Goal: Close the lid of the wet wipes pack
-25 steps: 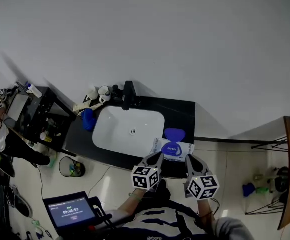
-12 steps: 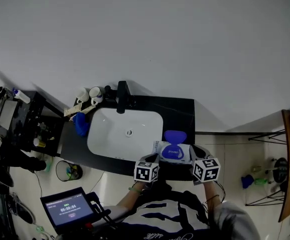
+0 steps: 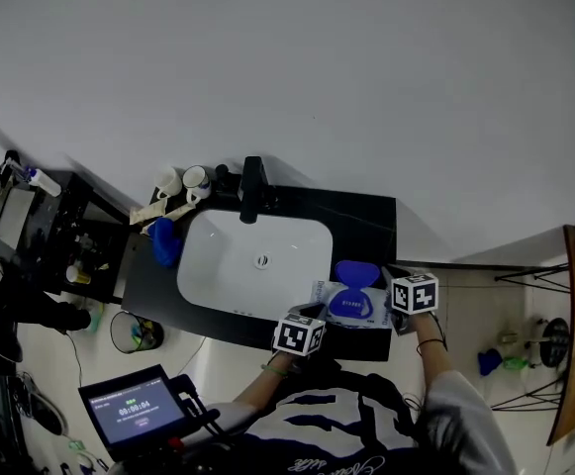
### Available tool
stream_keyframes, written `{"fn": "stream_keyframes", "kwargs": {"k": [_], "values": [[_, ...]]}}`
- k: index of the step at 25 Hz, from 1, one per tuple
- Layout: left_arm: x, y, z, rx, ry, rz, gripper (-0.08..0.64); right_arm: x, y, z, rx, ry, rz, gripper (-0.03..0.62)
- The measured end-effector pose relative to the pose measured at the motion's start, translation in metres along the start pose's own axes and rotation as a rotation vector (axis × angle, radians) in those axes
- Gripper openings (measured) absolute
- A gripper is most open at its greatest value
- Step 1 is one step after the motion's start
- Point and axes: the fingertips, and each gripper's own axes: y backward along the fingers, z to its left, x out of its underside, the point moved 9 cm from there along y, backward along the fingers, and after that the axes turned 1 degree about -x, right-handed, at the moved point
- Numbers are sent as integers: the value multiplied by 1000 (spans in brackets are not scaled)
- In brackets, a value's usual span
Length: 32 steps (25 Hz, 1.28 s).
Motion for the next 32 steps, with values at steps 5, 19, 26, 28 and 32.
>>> {"fn": "stream_keyframes", "kwargs": {"k": [5,19,26,28,32], "values": [[-2,-1,-1,8,1,2,0,-2,13,8,-126,-23,-51,-11],[-4,1,-3,-8,-6,-2,0,58,49,77,-165,119,46,-11],[-4,3,-3,-16,-12,-24,0,66,34,95,-53,280,155,-5],[-3,5,-3,-22,-6,-29,0,64,33,99,-31,311,176,-4],[-2,9,1,-53,13,-42,0,57,25,98,-50,274,231,-3]]}}
